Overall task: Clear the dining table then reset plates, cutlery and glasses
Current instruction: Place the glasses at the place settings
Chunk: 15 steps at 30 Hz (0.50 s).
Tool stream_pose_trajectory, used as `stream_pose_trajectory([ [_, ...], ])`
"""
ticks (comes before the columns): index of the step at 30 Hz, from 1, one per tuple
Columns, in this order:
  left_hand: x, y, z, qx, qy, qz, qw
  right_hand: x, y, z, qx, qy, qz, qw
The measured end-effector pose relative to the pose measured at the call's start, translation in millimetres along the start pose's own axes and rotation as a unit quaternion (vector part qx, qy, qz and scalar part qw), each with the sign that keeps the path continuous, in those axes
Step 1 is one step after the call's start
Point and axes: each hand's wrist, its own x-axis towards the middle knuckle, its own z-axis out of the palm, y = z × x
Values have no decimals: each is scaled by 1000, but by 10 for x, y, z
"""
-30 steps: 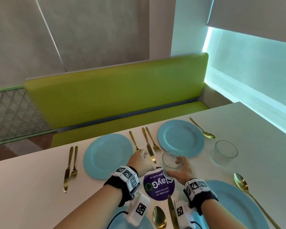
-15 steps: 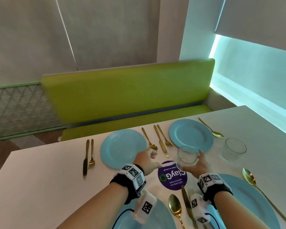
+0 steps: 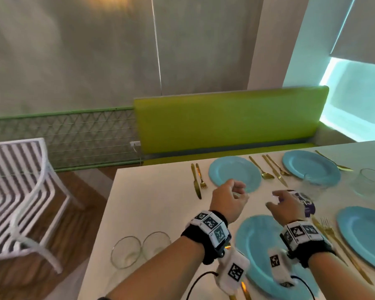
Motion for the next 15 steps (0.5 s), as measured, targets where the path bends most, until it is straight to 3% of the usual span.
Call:
stream_pose_trajectory([
  [8,-615,-534,-1105,6,172,-27,985,-1129,-609,979,-66,-168,-93,979],
  [15,-969,-1102,-1895,61,293,-140,944,-1552,-844,1560,-71,-309,-106,942],
])
